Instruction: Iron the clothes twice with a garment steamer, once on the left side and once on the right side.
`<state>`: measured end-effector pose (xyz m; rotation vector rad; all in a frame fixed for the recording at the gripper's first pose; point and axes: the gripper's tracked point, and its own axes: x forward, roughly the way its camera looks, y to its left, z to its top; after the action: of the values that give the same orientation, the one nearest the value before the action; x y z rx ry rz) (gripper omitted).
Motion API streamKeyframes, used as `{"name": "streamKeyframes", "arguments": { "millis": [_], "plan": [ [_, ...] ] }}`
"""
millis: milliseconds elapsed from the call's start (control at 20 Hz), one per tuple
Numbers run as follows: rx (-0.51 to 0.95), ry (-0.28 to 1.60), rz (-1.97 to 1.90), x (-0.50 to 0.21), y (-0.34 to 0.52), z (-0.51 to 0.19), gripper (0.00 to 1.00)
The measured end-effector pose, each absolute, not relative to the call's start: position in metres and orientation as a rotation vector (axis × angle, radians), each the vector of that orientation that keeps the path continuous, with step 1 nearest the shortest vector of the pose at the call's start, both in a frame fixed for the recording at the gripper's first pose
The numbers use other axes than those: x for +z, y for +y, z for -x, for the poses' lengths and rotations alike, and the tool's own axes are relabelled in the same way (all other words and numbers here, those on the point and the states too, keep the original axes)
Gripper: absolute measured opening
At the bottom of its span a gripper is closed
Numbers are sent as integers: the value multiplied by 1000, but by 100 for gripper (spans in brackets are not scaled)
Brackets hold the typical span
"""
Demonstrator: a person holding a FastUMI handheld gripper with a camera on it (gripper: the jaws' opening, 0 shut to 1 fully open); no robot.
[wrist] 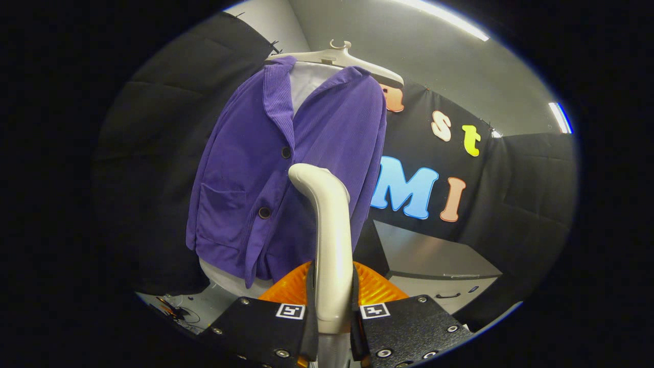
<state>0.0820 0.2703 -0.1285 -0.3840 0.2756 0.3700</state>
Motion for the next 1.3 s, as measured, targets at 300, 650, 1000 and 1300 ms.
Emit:
{"name": "streamKeyframes", "arguments": {
  "millis": [300,650,1000,1300],
  "plan": [
    [385,333,423,-166,260,-69,25],
    [389,380,443,-202,251,-57,25],
    [410,480,431,-238,242,-44,25],
    [469,553,347,-245,249,-17,25]
  ]
}}
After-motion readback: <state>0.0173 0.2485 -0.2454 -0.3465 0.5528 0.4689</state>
